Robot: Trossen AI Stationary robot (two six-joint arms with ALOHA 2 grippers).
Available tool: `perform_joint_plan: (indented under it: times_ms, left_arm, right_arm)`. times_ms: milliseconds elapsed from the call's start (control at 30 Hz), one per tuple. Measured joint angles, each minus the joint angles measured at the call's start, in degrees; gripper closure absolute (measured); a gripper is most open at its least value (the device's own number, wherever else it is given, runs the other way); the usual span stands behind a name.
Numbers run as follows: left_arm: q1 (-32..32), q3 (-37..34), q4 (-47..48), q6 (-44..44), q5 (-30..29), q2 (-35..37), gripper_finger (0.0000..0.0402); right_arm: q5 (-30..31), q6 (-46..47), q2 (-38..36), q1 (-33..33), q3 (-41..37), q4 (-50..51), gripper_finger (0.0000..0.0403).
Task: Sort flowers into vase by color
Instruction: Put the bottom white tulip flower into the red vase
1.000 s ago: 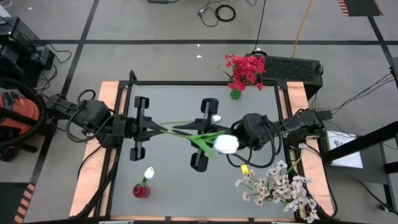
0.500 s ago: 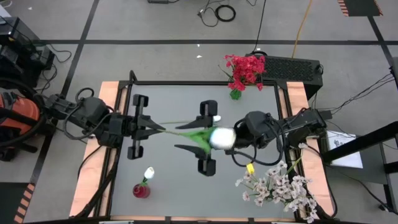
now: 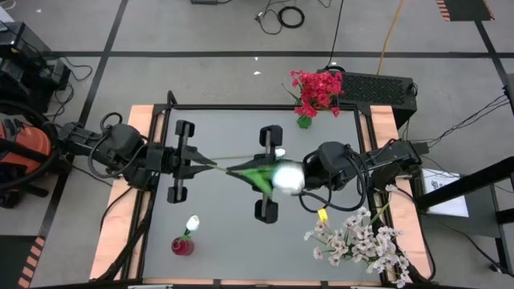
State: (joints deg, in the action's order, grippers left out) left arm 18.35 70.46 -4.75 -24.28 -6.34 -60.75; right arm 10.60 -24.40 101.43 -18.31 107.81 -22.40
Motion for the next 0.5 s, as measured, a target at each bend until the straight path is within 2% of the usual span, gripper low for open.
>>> perform_joint_plan:
  times_ms: [100, 200, 300, 400, 500]
  left_arm:
    - [0.0, 0.0, 3.3, 3.1, -2.6, 0.3, 0.0339]
    - [1.3, 0.0, 10.2, 8.5, -5.8, 1.7, 0.0273]
    - [3.1, 0.0, 15.0, 12.7, -11.2, 3.4, 0.0204]
    - [4.5, 0.1, 14.3, 13.3, -15.1, 3.2, 0.0156]
    - [5.0, 0.1, 10.1, 10.2, -15.7, 1.3, 0.014]
  right_arm:
    - [3.0, -0.3, 0.0, 0.0, 0.0, 2.6, 0.0397]
    - [6.6, 0.0, -0.7, -0.5, 0.0, 8.6, 0.0399]
    - [13.0, 1.5, -2.2, -1.0, 0.0, 16.3, 0.04]
    - [17.5, 5.6, -2.8, -0.9, 0.0, 23.4, 0.0401]
    - [18.6, 10.7, -2.4, -0.1, 0.0, 29.6, 0.0402]
